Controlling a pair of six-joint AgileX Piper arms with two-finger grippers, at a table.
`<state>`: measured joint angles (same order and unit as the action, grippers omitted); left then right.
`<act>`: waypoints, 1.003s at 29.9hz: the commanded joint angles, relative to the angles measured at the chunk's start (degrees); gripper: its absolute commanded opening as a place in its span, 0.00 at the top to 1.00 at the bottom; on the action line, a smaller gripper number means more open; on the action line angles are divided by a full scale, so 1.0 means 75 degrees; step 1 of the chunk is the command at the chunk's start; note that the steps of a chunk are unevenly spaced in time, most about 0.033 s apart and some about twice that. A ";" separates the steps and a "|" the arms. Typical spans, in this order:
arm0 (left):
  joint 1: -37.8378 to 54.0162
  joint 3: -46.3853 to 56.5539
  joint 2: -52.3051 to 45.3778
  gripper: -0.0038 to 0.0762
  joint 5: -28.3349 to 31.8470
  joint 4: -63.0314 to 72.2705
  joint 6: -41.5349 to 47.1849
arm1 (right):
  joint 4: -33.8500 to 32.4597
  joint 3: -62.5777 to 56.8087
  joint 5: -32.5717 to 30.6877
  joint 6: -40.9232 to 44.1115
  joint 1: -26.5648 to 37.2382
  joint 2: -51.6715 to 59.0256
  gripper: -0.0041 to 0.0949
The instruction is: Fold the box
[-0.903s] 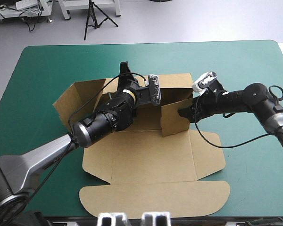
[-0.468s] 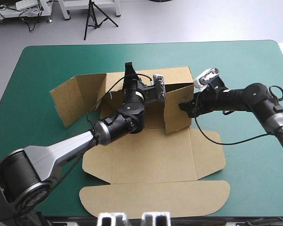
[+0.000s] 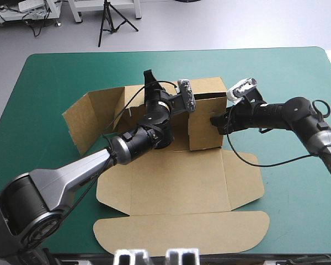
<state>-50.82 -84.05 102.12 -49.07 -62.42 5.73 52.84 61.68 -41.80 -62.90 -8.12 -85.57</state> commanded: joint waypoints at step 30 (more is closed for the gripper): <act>-0.0066 -0.0718 -0.1031 0.24 0.0038 0.5790 -0.2508 | 0.0249 0.0822 0.0468 0.0590 -0.0004 0.0010 0.98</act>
<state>-50.39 -88.80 98.73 -53.24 -35.17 -10.71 51.52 63.84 -36.98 -60.49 -7.69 -88.11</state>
